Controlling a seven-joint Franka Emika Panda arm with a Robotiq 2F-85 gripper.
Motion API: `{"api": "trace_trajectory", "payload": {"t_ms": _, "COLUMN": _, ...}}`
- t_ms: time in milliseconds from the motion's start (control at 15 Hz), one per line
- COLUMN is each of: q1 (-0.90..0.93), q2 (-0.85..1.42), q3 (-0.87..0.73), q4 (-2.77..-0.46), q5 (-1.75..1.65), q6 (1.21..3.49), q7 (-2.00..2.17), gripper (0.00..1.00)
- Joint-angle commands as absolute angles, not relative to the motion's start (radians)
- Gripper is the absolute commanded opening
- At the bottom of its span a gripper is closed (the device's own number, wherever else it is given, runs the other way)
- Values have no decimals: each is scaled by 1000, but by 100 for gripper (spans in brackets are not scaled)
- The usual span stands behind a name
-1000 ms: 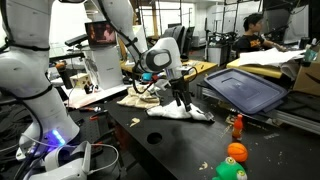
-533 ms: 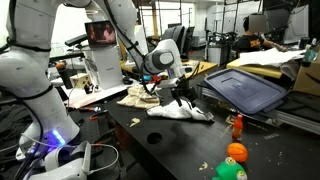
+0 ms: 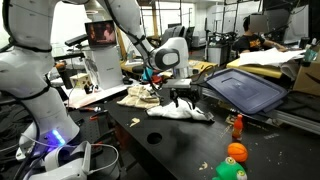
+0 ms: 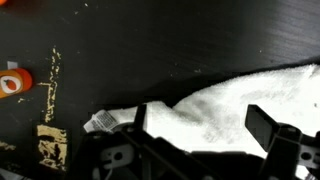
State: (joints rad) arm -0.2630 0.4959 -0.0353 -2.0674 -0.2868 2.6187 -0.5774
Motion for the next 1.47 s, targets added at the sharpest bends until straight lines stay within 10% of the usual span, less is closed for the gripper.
{"api": "trace_trajectory", "payload": {"t_ms": 0, "q1": -306, "q2": 515, "q3": -7, "q4": -1992, "q5": -233, "q6": 2479, "q7": -729, "gripper": 100}}
{"api": "trace_trajectory", "payload": {"t_ms": 1400, "q1": -164, "q2": 586, "q3": -57, "q4": -1951, "q5": -342, "q6": 2477, "q7": -661, "gripper": 100}}
